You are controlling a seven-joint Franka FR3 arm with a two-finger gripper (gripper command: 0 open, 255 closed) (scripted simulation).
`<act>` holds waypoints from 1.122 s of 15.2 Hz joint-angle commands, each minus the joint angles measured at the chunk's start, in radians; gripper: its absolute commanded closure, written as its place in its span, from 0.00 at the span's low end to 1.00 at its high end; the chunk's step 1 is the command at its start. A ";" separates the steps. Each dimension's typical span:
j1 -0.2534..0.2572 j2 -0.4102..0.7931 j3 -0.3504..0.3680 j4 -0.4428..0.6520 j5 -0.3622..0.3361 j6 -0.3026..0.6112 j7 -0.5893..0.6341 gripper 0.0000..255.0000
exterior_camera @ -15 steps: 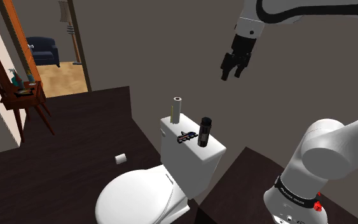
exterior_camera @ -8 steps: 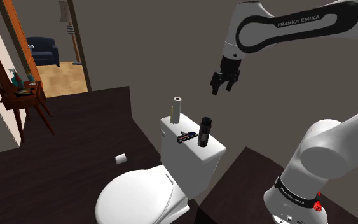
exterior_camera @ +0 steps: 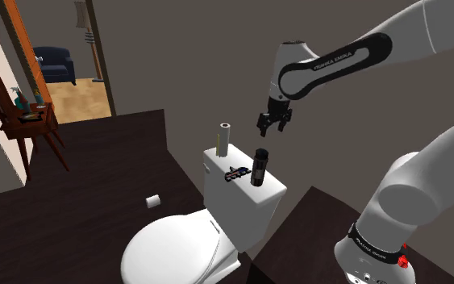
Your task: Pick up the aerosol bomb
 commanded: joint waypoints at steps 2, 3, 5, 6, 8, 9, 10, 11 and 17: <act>-0.021 0.095 -0.003 -0.004 -0.029 0.091 0.037 0.00; -0.027 0.130 -0.004 -0.001 -0.040 0.119 0.050 0.00; -0.041 0.201 -0.008 0.009 -0.063 0.175 0.077 0.00; -0.048 0.238 -0.010 0.016 -0.075 0.201 0.092 0.00; -0.059 0.312 -0.016 0.034 -0.100 0.251 0.122 0.00; -0.064 0.350 -0.020 0.045 -0.113 0.275 0.138 0.00; -0.069 0.387 -0.025 0.057 -0.126 0.297 0.154 0.00; -0.073 0.425 -0.030 0.070 -0.139 0.319 0.170 0.00; -0.075 0.512 -0.042 0.080 -0.167 0.391 0.203 0.00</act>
